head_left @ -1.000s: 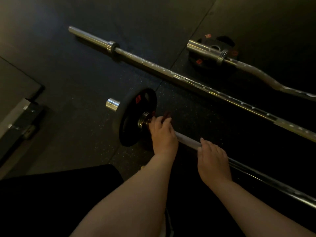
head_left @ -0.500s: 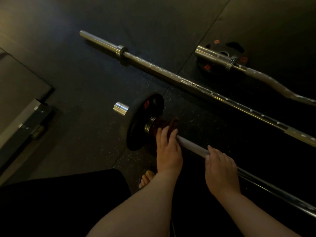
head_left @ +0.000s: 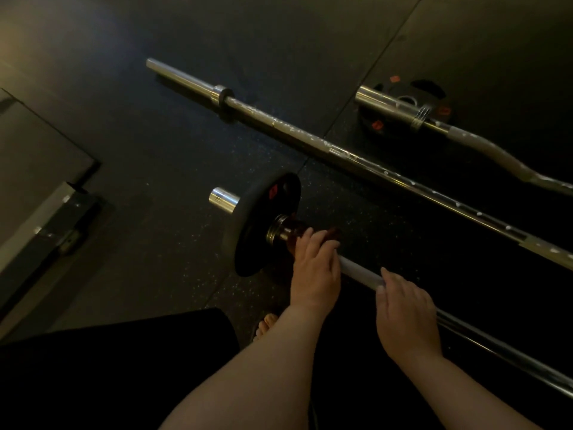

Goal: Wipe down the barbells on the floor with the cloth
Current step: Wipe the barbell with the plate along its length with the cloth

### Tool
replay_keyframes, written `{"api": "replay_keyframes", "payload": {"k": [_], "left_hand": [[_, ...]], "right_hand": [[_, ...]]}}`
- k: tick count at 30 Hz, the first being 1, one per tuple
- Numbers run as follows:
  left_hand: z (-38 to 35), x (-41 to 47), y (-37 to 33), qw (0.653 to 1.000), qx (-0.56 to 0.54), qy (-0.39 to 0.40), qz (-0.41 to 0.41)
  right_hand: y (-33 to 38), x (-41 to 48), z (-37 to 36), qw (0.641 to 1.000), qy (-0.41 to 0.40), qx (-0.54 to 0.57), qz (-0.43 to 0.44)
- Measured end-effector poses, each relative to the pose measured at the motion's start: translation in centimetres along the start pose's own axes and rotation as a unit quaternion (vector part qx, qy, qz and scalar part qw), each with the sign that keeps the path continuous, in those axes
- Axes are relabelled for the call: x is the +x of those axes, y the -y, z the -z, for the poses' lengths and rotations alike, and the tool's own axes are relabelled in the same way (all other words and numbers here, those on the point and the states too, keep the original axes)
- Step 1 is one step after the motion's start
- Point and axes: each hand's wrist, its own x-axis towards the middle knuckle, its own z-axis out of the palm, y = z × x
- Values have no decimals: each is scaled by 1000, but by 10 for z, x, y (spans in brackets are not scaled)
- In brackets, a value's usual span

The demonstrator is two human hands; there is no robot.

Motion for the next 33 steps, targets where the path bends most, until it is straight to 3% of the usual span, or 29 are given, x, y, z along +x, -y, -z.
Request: {"api": "replay_keyframes", "payload": {"k": [6,12,18,23,29,31,33], "left_hand": [[13,15,4,987,-96,-50,116],[0,-16,15,1000,9,19,3],[10,12,-5,985,-97,-45,136],[-3,-6,-7,1000,17,8,13],[15,16,0,982,-83,-46,165],[6,9,-13,987,-62,-51,136],[-10,-7,-22,998,10,-19,58]], "right_hand": [[1,0,1,1000,14,21,6],[2,-5,4,1000,15,13,-3],[2,-1,1,1000,8,17,7],[0,-2,-2,1000,9,7,-1],[1,0,3,999,8,25,19],[3,-2,3,1000,4,28,13],[5,-4,3,1000,4,19,6]]}}
